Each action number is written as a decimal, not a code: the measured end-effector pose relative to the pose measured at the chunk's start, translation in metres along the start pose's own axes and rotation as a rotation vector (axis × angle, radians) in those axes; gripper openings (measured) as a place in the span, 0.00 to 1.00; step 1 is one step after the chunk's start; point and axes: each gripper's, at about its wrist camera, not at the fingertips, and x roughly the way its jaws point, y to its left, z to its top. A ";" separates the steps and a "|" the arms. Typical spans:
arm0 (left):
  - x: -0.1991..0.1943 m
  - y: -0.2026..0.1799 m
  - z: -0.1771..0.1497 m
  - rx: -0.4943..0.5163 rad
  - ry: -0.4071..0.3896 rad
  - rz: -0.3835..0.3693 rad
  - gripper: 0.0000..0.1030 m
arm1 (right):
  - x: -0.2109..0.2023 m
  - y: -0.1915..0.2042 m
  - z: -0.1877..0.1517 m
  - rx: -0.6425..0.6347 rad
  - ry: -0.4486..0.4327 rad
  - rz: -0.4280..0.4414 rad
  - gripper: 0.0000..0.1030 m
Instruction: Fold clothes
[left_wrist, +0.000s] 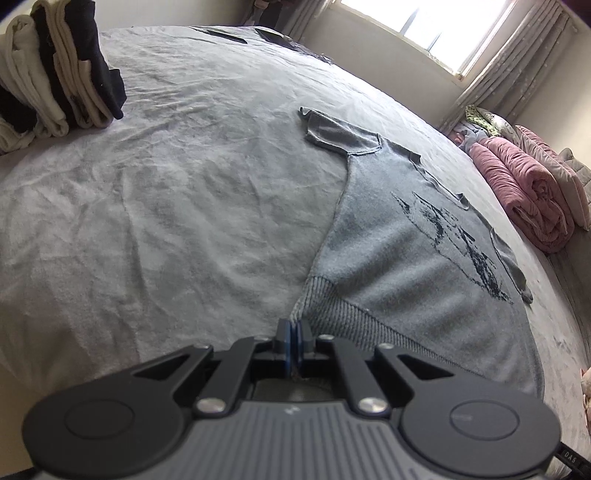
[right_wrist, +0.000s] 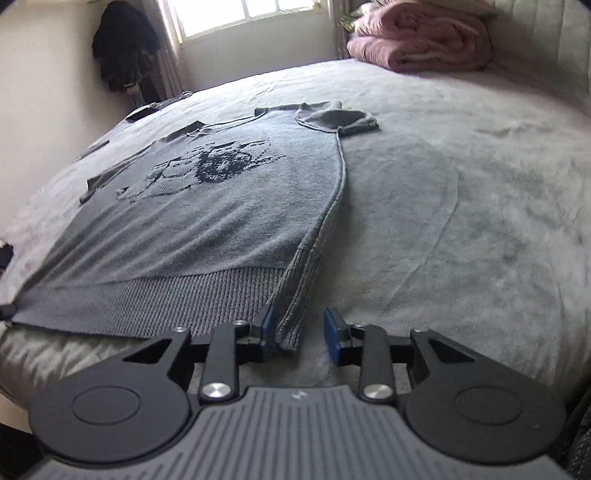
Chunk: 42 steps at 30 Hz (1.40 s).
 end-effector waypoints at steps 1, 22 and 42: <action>0.000 0.000 0.000 0.000 -0.001 0.000 0.03 | -0.001 0.001 -0.001 -0.004 -0.007 0.002 0.34; -0.012 0.005 0.001 -0.039 -0.026 -0.091 0.03 | -0.016 -0.045 0.010 0.216 -0.032 0.161 0.06; -0.040 -0.020 -0.023 0.171 -0.023 -0.139 0.03 | -0.058 -0.083 0.014 0.273 -0.030 0.161 0.04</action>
